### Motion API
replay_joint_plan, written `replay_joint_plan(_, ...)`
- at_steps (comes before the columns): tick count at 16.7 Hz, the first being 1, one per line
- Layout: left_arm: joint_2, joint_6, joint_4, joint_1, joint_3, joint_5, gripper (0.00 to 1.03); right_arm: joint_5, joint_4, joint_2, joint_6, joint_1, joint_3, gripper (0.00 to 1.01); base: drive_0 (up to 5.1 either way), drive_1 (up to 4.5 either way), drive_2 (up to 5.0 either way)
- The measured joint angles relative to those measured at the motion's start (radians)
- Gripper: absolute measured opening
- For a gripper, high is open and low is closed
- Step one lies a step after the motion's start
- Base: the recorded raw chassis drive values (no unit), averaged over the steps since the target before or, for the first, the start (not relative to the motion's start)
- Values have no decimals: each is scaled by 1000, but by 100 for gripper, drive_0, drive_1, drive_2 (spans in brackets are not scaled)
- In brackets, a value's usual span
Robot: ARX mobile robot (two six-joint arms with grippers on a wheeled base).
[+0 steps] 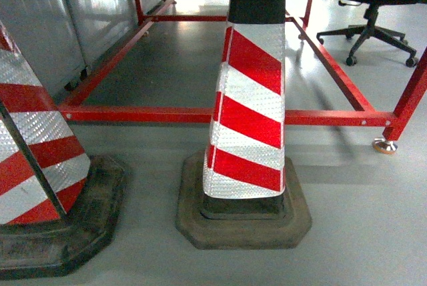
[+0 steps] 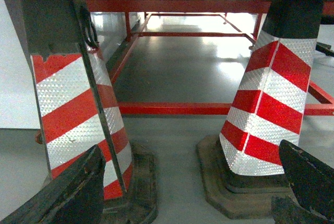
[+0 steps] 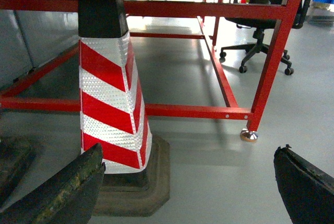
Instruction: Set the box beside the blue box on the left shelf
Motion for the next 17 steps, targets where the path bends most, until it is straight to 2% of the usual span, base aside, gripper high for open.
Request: replay_joint_plan(17, 0, 0, -2, 0, 0, -1, 98, 0, -2, 0, 0, 0, 0, 98, 0, 0, 0)
